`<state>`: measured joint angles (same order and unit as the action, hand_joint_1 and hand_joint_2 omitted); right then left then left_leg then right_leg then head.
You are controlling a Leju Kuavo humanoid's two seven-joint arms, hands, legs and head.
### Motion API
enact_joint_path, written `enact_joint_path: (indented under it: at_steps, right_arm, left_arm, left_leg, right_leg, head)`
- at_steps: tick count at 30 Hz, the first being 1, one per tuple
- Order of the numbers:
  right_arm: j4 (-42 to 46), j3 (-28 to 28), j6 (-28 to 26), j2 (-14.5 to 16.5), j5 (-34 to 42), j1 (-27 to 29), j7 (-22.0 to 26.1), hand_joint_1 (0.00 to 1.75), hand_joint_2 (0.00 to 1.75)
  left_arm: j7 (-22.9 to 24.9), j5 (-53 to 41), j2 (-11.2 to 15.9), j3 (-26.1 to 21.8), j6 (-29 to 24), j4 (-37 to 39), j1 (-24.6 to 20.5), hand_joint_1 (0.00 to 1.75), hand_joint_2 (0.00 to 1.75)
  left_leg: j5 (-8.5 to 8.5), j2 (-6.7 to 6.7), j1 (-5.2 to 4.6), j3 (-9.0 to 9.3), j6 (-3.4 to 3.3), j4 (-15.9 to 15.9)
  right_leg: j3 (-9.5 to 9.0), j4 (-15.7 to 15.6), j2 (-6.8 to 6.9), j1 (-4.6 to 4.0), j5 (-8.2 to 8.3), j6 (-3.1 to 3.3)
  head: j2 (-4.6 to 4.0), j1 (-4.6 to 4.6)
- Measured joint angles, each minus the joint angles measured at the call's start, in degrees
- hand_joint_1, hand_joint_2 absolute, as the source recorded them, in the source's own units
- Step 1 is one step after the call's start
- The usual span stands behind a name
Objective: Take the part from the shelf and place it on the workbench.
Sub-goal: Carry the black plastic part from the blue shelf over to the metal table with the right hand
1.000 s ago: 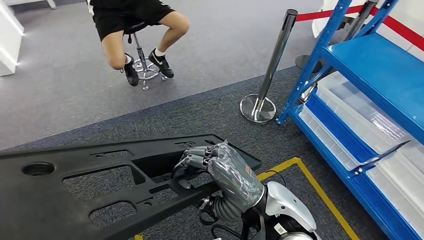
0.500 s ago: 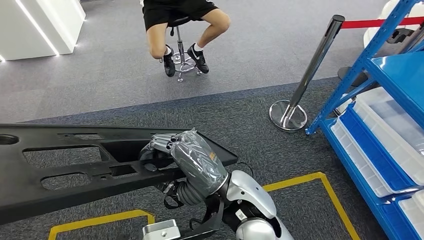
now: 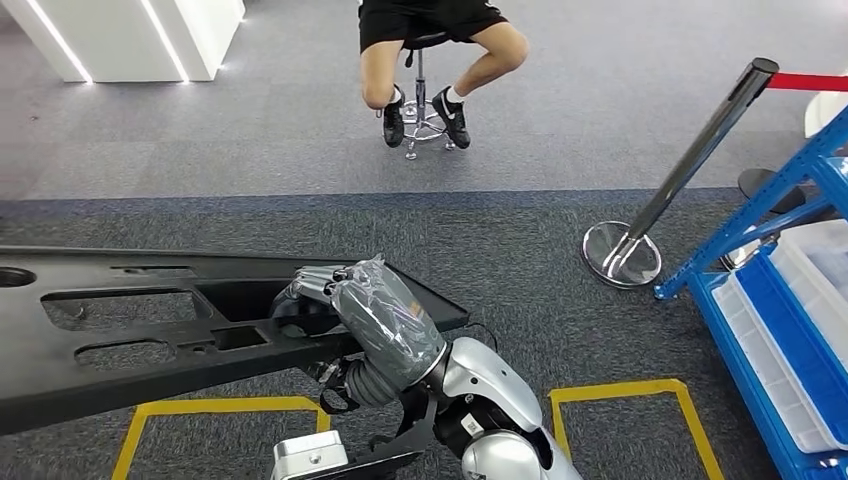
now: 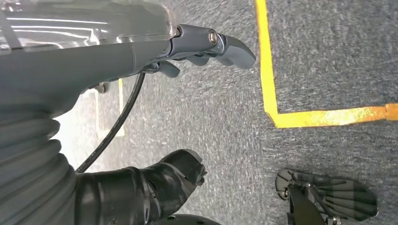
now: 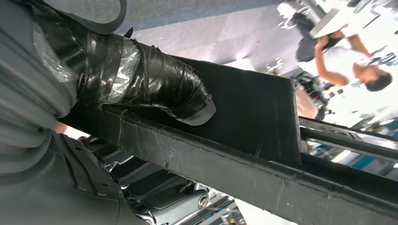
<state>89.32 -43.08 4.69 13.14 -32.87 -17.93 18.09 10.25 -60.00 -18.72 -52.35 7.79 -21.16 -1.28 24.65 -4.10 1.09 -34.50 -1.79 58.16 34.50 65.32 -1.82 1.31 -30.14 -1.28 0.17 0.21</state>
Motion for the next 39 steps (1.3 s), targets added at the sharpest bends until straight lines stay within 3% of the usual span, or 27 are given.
enact_joint_path:
  at_steps: [2,3,5,7,9,11,12,13,14,16,17,18,20,21,23,25,26,27,28,29,31,33,35,36,37,39]
  right_arm:
    - [0.0,0.0,0.0,0.0,-0.2,0.0,0.0,1.75,1.75]
    - [-0.1,0.0,0.0,0.0,-0.3,0.1,0.1,1.75,1.75]
    - [-0.1,0.0,0.0,0.0,-0.6,0.1,0.1,1.75,1.75]
    - [-0.1,0.0,-0.1,0.2,-0.9,0.1,0.2,1.75,1.75]
    - [-0.2,0.0,-0.2,0.3,-1.0,0.1,0.3,1.75,1.75]
    - [-0.4,0.0,-0.3,0.3,-1.0,0.1,0.5,1.75,1.75]
    - [-0.6,0.0,-0.4,0.3,-1.0,0.2,0.6,1.75,1.75]
    - [-0.6,0.0,-0.7,0.2,-1.0,0.3,0.7,1.75,1.75]
    - [-0.2,0.0,-0.9,-0.2,-0.7,0.6,0.8,1.75,1.75]
    - [2.7,0.6,-0.7,-2.5,0.9,2.0,1.2,1.75,1.75]
    - [4.9,1.2,-0.1,-4.4,2.2,3.0,1.6,1.75,1.75]
    - [7.0,2.0,0.7,-6.2,3.3,4.0,2.0,1.75,1.75]
    - [9.9,3.8,2.4,-8.8,4.4,5.0,2.7,1.75,1.75]
    - [10.9,4.6,3.0,-9.5,4.5,5.2,2.9,1.75,1.75]
    - [12.4,5.7,3.5,-10.6,4.7,5.3,3.2,1.75,1.75]
    - [13.2,6.3,3.7,-11.6,4.7,5.3,3.2,1.75,1.75]
    - [13.4,6.5,3.7,-12.1,4.7,5.4,3.1,1.75,1.75]
    - [13.5,6.6,3.7,-12.5,4.7,5.5,2.9,1.75,1.75]
    - [13.6,6.7,3.7,-12.9,4.7,5.5,2.7,1.75,1.75]
    - [13.7,6.9,3.7,-13.1,4.6,5.4,2.6,1.75,1.75]
    - [14.1,7.1,3.7,-13.4,4.6,5.3,2.4,1.75,1.75]
    - [14.4,7.2,3.7,-13.6,4.6,5.3,2.4,1.75,1.75]
    - [14.7,7.3,3.7,-13.8,4.6,5.1,2.3,1.75,1.75]
    - [14.7,7.3,3.7,-13.8,4.6,5.0,2.2,1.75,1.75]
    - [14.8,7.3,3.7,-13.8,4.6,4.8,2.2,1.75,1.75]
    - [15.0,7.3,3.7,-13.8,4.6,4.7,2.0,1.75,1.75]
  left_arm:
    - [-0.1,-0.1,0.0,0.0,-0.2,0.0,0.0,0.00,1.75]
    - [-0.1,-0.1,0.0,0.0,-0.3,0.0,0.0,0.00,1.75]
    - [-0.3,-0.2,0.0,0.1,-0.4,0.0,0.1,0.00,1.75]
    - [-0.5,-0.2,0.1,0.3,-0.5,0.0,0.1,0.00,1.75]
    - [-0.7,-0.2,0.1,0.6,-0.7,0.0,0.0,0.00,1.75]
    - [-0.7,-0.1,0.1,0.9,-0.7,0.0,0.0,0.00,1.75]
    - [-0.7,0.0,0.1,1.0,-0.6,0.0,0.0,0.00,1.75]
    - [-0.7,0.2,0.1,1.0,-0.5,0.0,0.0,0.00,1.75]
    - [-0.7,0.6,0.1,1.0,-0.4,0.0,0.0,0.00,1.75]
    - [-0.8,1.9,0.1,1.2,-0.7,0.1,0.0,0.00,1.75]
    - [-0.9,2.5,0.1,1.3,-1.0,0.1,0.0,0.00,1.75]
    - [-1.0,3.1,0.1,1.4,-1.2,0.2,0.1,0.00,1.75]
    - [-1.0,3.7,0.1,1.5,-1.0,0.2,0.5,0.00,1.75]
    - [-1.0,4.0,0.0,1.5,-0.7,0.2,0.6,0.00,1.75]
    - [-1.0,4.2,0.0,1.5,-0.4,0.2,0.8,0.00,1.75]
    - [-1.0,4.3,0.0,1.5,-0.2,0.2,0.8,0.00,1.75]
    - [-1.0,4.3,0.0,1.5,-0.1,0.2,0.8,0.00,1.75]
    - [-1.0,4.3,0.0,1.5,-0.1,0.2,0.8,0.00,1.75]
    - [-1.0,4.4,0.0,1.5,0.0,0.2,0.8,0.00,1.75]
    - [-1.0,4.4,0.0,1.5,0.0,0.2,0.8,0.00,1.75]
    - [-1.0,4.5,0.0,1.5,0.0,0.2,0.8,0.00,1.75]
    - [-0.9,4.5,0.0,1.6,0.0,0.2,0.8,0.00,1.75]
    - [-0.9,4.6,0.0,1.7,0.0,0.2,0.9,0.00,1.75]
    - [-0.8,4.7,0.0,1.7,0.0,0.2,1.0,0.00,1.75]
    - [-0.8,4.7,0.0,1.7,0.0,0.2,1.1,0.00,1.75]
    - [-0.8,4.8,0.1,1.9,0.0,0.2,1.1,0.00,1.75]
  left_leg:
    - [-0.13,-1.22,0.06,-0.71,0.82,0.6]
    - [-0.33,-1.75,0.13,-1.11,1.30,0.7]
    - [-0.71,-2.46,0.41,-1.68,2.13,0.6]
    - [0.42,-0.50,0.38,-2.67,2.48,2.4]
    - [3.89,2.48,0.17,-5.40,2.58,8.5]
    - [6.90,3.43,0.18,-8.25,2.65,15.2]
    - [7.10,3.59,0.17,-8.51,2.59,16.3]
    - [6.34,3.79,0.14,-7.61,2.44,15.3]
    - [4.84,4.29,0.04,-5.60,2.15,12.2]
    - [2.61,6.78,-0.58,-1.02,1.27,4.4]
    - [2.15,7.71,-0.96,0.37,0.86,1.9]
    - [2.19,8.21,-1.31,0.90,0.57,0.7]
    - [1.95,7.18,-1.49,0.88,0.15,0.3]
    - [1.72,6.66,-1.37,1.11,-0.12,-0.2]
    - [1.16,5.58,-0.98,1.64,-0.82,-1.1]
    - [0.80,4.42,-0.85,1.53,-1.24,-1.2]
    - [0.69,3.70,-0.86,1.36,-1.30,-1.1]
    - [0.63,2.86,-0.85,1.21,-1.28,-1.0]
    - [0.59,1.99,-0.81,1.11,-1.23,-0.8]
    - [0.61,1.10,-0.73,1.06,-1.12,-0.6]
    - [0.83,-0.49,-0.63,0.77,-0.64,0.2]
    - [0.83,-1.87,-0.56,0.10,0.18,0.7]
    - [0.45,-3.12,-0.36,-0.54,1.03,0.7]
    - [0.46,-3.02,-0.28,-0.78,1.30,0.8]
    - [1.02,-2.03,-0.29,-1.26,1.54,1.6]
    - [3.95,1.23,-0.37,-3.45,1.86,6.5]
  right_leg:
    - [-2.26,-5.1,-2.38,0.31,1.53,0.06]
    - [-2.33,-5.7,-2.99,0.22,1.45,0.25]
    - [-2.10,-5.9,-1.90,-0.02,1.89,0.97]
    - [-2.15,-6.3,-0.49,-0.12,2.29,1.90]
    - [-2.05,-6.5,1.21,-0.42,2.47,2.59]
    - [-1.80,-6.4,3.03,-0.88,2.50,2.85]
    - [-1.69,-6.4,3.92,-1.08,2.50,2.90]
    - [-1.64,-6.4,4.73,-1.25,2.49,2.92]
    - [-1.65,-6.4,5.47,-1.40,2.46,2.92]
    - [-1.80,-6.4,6.94,-1.71,2.30,2.73]
    - [-1.86,-6.3,7.62,-1.81,2.23,2.55]
    - [-1.92,-6.3,8.24,-1.87,2.20,2.32]
    - [-2.21,-6.5,9.19,-1.85,2.23,1.76]
    - [-2.35,-6.4,8.92,-1.75,1.96,1.38]
    - [-1.40,-3.6,6.30,-1.55,-0.22,0.72]
    - [1.94,3.6,3.02,-1.25,-3.97,0.44]
    - [3.65,7.1,2.29,-1.12,-5.21,0.32]
    - [4.65,9.1,1.96,-0.95,-5.44,0.21]
    - [4.58,8.8,1.80,-0.77,-4.50,0.10]
    - [3.37,6.3,1.53,-0.55,-2.64,0.00]
    - [-0.30,-1.4,-0.76,-0.04,0.82,-0.22]
    - [-2.10,-5.5,-2.73,0.10,1.76,-0.20]
    - [-2.10,-5.8,-2.10,-0.12,1.77,0.34]
    - [-2.17,-6.0,-1.40,-0.14,1.96,0.73]
    - [-2.28,-6.3,-0.67,-0.10,2.18,1.17]
    - [-2.37,-6.6,0.99,-0.18,2.44,1.87]
  head:
    - [0.00,-0.02]
    - [0.00,-0.03]
    - [0.00,-0.07]
    - [0.00,-0.25]
    - [0.00,-0.46]
    - [0.00,-0.49]
    - [0.00,-0.49]
    - [0.00,-0.50]
    - [0.00,-0.51]
    - [0.00,-0.50]
    - [0.00,-0.49]
    - [0.00,-0.45]
    - [0.00,-0.44]
    - [0.00,-0.42]
    - [0.00,-0.37]
    - [0.00,-0.32]
    - [0.00,-0.30]
    - [0.00,-0.31]
    - [0.00,-0.31]
    - [0.00,-0.31]
    - [0.00,-0.29]
    - [0.00,-0.31]
    - [0.00,-0.35]
    - [0.00,-0.35]
    - [0.00,-0.49]
    - [0.00,-0.75]
